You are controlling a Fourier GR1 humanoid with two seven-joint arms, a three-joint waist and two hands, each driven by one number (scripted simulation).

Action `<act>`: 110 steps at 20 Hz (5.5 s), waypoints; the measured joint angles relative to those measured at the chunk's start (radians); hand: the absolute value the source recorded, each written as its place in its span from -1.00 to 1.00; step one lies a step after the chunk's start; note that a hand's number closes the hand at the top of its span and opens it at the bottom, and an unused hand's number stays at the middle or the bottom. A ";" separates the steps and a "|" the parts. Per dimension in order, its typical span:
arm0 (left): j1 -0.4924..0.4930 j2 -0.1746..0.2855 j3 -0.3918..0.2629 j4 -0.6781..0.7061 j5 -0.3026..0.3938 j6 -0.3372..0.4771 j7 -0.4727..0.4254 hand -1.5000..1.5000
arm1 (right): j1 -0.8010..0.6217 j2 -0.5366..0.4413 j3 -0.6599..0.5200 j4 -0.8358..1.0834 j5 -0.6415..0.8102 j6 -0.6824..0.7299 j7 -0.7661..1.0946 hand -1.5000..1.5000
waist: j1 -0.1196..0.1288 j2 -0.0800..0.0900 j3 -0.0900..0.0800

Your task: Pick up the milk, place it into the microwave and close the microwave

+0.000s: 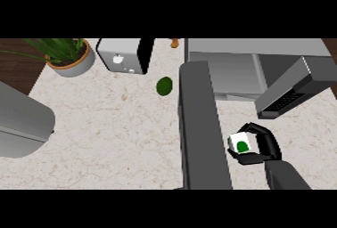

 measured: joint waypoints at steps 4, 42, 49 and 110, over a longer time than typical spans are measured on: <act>0.015 -0.004 0.001 -0.003 0.009 -0.005 0.002 -1.00 | 0.006 0.009 -0.022 -0.005 -0.020 -0.008 -0.010 1.00 | -0.005 -0.002 0.000; -0.134 0.080 0.037 0.024 0.109 0.016 0.071 -1.00 | -0.483 -0.119 -0.025 0.086 0.045 -0.274 0.264 1.00 | 0.064 0.037 0.002; -0.181 0.106 0.039 0.041 0.125 0.020 0.077 -1.00 | -0.522 -0.153 -0.027 0.103 0.058 -0.368 0.311 1.00 | 0.092 0.057 0.003; -0.341 0.177 -0.012 0.154 0.008 0.019 0.128 -1.00 | -0.736 -0.066 -0.009 0.146 0.129 -0.527 0.476 -1.00 | 0.132 0.074 0.002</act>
